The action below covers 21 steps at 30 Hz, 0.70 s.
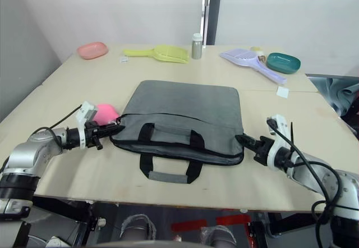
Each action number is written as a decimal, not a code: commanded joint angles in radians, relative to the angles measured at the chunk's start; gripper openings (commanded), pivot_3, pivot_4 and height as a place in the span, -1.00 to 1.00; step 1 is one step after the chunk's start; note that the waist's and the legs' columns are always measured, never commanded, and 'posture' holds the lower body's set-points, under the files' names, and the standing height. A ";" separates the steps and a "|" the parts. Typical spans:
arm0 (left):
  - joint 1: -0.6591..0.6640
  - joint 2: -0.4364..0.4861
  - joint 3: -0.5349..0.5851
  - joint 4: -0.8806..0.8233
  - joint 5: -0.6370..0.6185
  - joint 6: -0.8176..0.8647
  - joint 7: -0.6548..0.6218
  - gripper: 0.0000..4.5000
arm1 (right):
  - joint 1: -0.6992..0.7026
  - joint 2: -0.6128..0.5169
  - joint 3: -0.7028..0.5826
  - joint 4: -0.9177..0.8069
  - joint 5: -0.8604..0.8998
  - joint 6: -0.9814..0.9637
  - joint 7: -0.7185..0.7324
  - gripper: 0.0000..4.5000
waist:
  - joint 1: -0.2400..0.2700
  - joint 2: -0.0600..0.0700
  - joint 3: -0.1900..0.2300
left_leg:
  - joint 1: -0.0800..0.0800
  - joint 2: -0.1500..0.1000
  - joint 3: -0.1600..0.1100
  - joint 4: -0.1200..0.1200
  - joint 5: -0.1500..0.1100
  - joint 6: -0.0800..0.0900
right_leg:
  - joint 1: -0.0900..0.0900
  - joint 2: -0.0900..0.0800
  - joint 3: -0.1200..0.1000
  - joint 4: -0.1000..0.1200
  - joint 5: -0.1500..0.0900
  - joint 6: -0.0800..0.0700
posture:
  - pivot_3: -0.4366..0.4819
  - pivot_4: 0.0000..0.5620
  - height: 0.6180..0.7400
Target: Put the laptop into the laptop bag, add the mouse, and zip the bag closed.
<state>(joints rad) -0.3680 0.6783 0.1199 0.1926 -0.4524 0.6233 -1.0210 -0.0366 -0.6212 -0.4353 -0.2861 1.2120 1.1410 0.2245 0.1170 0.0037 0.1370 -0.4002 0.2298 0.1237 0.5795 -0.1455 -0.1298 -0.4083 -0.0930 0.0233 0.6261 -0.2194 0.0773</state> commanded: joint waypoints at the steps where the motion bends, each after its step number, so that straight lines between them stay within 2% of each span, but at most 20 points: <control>1: -0.013 0.014 -0.006 0.005 0.015 -0.045 -0.022 -0.99 | 0.011 0.018 -0.004 -0.060 0.025 -0.020 0.006 -0.97 | -0.001 0.000 0.000 | 0.000 0.000 0.000 0.000 0.000 0.000 | 0.000 0.000 0.000 0.000 0.000 0.000 | -0.05 -0.47 1.00; 2: -0.007 0.019 -0.002 0.002 0.011 -0.040 -0.025 -0.68 | 0.016 0.021 -0.005 -0.064 0.021 -0.025 0.005 -1.00 | -0.001 0.000 0.000 | 0.000 0.000 0.000 0.000 0.000 0.000 | 0.000 0.000 0.000 0.000 0.000 0.000 | -0.05 -0.47 1.00; 4: 0.013 0.031 0.015 -0.009 -0.002 -0.020 -0.030 -0.44 | 0.025 0.021 -0.013 -0.073 0.012 -0.041 0.012 -0.70 | -0.002 0.000 0.000 | 0.000 0.000 0.000 0.000 0.000 0.000 | 0.000 0.000 0.000 0.000 0.000 0.000 | -0.05 -0.47 1.00; 9: 0.080 0.070 0.085 -0.010 -0.017 -0.031 -0.031 0.36 | 0.068 -0.026 -0.030 -0.074 -0.057 -0.089 0.060 0.05 | -0.011 0.000 0.000 | 0.000 0.000 0.000 0.000 0.000 0.000 | 0.000 0.000 0.000 0.000 0.000 0.000 | -0.05 -0.47 1.00; 13: 0.161 0.103 0.141 0.009 -0.004 -0.116 -0.045 0.99 | 0.116 -0.042 -0.059 -0.083 -0.121 -0.164 0.095 0.68 | -0.013 0.000 0.000 | 0.000 0.000 0.000 -0.002 -0.001 0.001 | 0.000 0.000 0.000 -0.002 0.000 0.000 | -0.05 -0.47 1.00; 15: 0.204 0.116 0.192 0.011 -0.040 -0.112 -0.070 1.00 | 0.151 -0.059 -0.067 -0.098 -0.184 -0.216 0.125 0.97 | -0.015 0.000 0.000 | 0.000 0.000 0.000 -0.002 -0.003 0.004 | 0.000 0.000 0.000 -0.003 0.000 0.000 | -0.05 -0.47 1.00; 17: 0.233 0.125 0.225 0.014 -0.057 -0.130 -0.091 1.00 | 0.181 -0.074 -0.072 -0.109 -0.235 -0.272 0.176 0.97 | -0.015 0.000 0.000 | 0.000 0.000 0.001 -0.002 -0.003 0.004 | 0.000 0.000 0.000 -0.003 0.000 0.000 | -0.05 -0.47 1.00; 21: 0.252 0.134 0.292 0.035 -0.073 -0.170 -0.102 1.00 | 0.244 -0.159 -0.096 -0.108 -0.330 -0.399 0.371 0.97 | -0.012 0.000 0.000 | 0.000 0.000 0.001 -0.002 -0.003 0.005 | 0.000 0.000 0.000 -0.003 0.000 0.000 | -0.05 -0.47 1.00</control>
<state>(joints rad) -0.1138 0.7812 0.3617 0.2276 -0.5074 0.4848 -1.1063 0.1979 -0.7477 -0.4774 -0.3641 0.9178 0.8055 0.5164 0.1048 0.0035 0.1369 -0.4001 0.2300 0.1242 0.5778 -0.1486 -0.1249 -0.4083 -0.0931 0.0233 0.6231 -0.2196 0.0775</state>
